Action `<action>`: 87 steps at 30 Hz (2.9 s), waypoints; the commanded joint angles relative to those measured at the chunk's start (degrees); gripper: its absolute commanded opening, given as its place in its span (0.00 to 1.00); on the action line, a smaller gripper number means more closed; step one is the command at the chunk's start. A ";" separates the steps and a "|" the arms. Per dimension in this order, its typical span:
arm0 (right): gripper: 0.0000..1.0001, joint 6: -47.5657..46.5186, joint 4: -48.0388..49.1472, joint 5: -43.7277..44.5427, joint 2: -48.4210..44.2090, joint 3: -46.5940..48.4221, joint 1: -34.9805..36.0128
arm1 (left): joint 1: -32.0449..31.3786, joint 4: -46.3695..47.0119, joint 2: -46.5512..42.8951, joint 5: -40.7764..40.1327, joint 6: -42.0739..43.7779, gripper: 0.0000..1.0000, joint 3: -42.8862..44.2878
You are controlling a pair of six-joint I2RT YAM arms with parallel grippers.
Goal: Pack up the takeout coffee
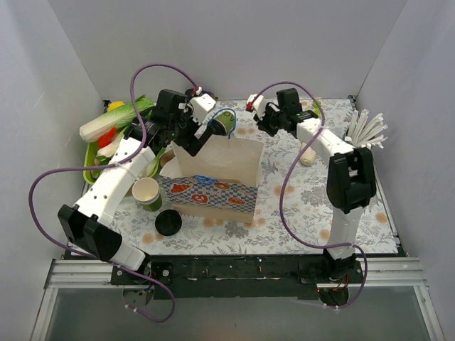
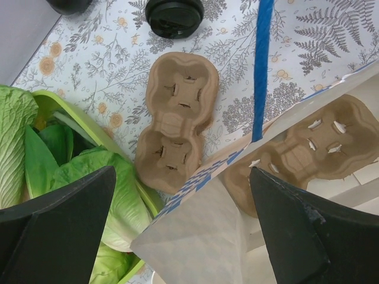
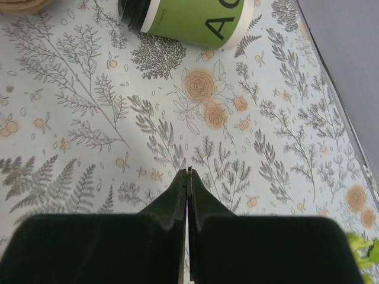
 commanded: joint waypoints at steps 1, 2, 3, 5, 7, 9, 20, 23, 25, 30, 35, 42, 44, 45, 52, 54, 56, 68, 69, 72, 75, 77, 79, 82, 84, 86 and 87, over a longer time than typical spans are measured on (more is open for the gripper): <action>0.07 5.37 -3.84 -4.53 -10.12 -3.93 -2.49 | 0.21 0.70 0.22 1.89 1.59 0.98 -1.25; 0.14 6.09 -4.90 -5.49 -11.54 -4.28 -3.54 | 0.30 0.88 0.57 1.89 1.51 0.98 -1.16; 0.26 7.14 -6.21 -6.46 -12.95 -4.29 -4.24 | 0.30 1.14 1.27 3.72 1.59 0.98 -1.16; 0.36 10.04 -10.34 -11.35 -17.51 -4.02 -6.88 | 0.21 2.28 1.71 4.96 2.03 0.98 -1.34; 0.48 11.80 -14.46 -14.10 -21.98 -3.50 -8.81 | 0.30 3.68 2.68 7.51 2.74 0.97 -1.42; 0.55 11.81 -17.37 -16.74 -24.55 -2.79 -9.43 | 0.30 4.74 3.81 9.87 3.17 0.91 -1.51; 0.60 15.84 -33.29 -22.56 -35.72 5.37 -11.18 | -2.06 3.78 13.65 37.29 -0.06 0.06 7.97; 0.58 19.10 -35.05 -23.08 -36.25 10.90 -16.54 | -4.25 3.78 18.74 42.30 -2.88 0.00 12.45; 0.55 21.38 -34.62 -20.45 -36.43 15.39 -20.22 | -5.84 4.82 21.04 42.93 -5.25 0.00 16.65; 0.56 23.41 -29.61 -14.73 -38.71 16.28 -27.27 | -10.67 8.00 31.21 41.45 -10.26 0.00 27.73; 0.57 24.73 -29.86 -17.27 -38.98 16.02 -33.16 | -12.53 10.98 38.62 40.21 -14.66 0.00 35.66; 0.58 29.20 -26.72 -25.27 -37.04 14.88 -33.96 | -12.53 12.83 38.11 38.82 -17.48 0.89 42.68; 0.58 29.91 -25.22 -25.19 -37.22 13.48 -33.96 | -11.92 13.97 32.08 34.17 -16.25 0.98 41.13; 0.58 30.09 -24.43 -25.19 -37.04 13.21 -33.96 | -11.57 14.58 29.60 31.97 -13.81 0.98 39.29; 0.58 34.22 -20.03 -26.42 -37.57 7.15 -33.87 | -4.19 18.99 13.75 21.94 -6.84 0.98 15.46; 0.58 34.40 -19.76 -26.59 -37.57 6.53 -33.78 | -1.55 17.50 16.11 20.97 -7.72 0.98 15.19; 0.59 34.22 -20.20 -26.68 -37.39 6.35 -33.69 | -0.93 16.70 19.19 17.29 -8.69 0.98 16.76; 0.60 32.20 -22.75 -25.19 -39.06 3.11 -33.34 | 1.71 17.04 43.98 8.84 -14.40 0.98 34.26; 0.60 31.94 -23.01 -25.27 -39.41 2.66 -33.34 | 1.80 18.53 44.42 8.75 -14.57 0.98 34.35; 0.60 31.67 -23.28 -24.93 -39.94 1.52 -33.34 | 1.80 19.16 46.88 9.10 -14.40 0.98 36.19; 0.60 31.59 -23.36 -24.75 -39.86 1.08 -33.34 | 1.80 20.38 48.11 9.01 -14.05 0.98 36.10; 0.60 31.59 -23.28 -24.75 -39.68 0.99 -33.25 | 2.06 20.57 48.56 10.06 -13.79 0.98 36.19; 0.60 31.59 -23.28 -24.75 -39.33 0.81 -33.25 | 2.32 21.18 48.73 11.46 -13.44 0.98 36.19; 0.60 31.67 -22.93 -24.57 -38.98 0.29 -33.25 | 2.85 24.68 48.47 9.02 -12.03 0.98 35.23; 0.60 31.76 -22.75 -24.66 -38.80 -0.07 -33.25 | 3.73 26.18 49.43 5.86 -12.11 0.98 36.62; 0.60 31.76 -22.75 -24.66 -38.63 -0.59 -33.25 | 4.95 25.58 51.37 0.07 -15.17 0.98 39.26; 0.60 31.68 -22.84 -24.66 -38.45 -0.68 -33.17 | 5.31 25.66 51.55 -1.43 -16.24 0.98 39.62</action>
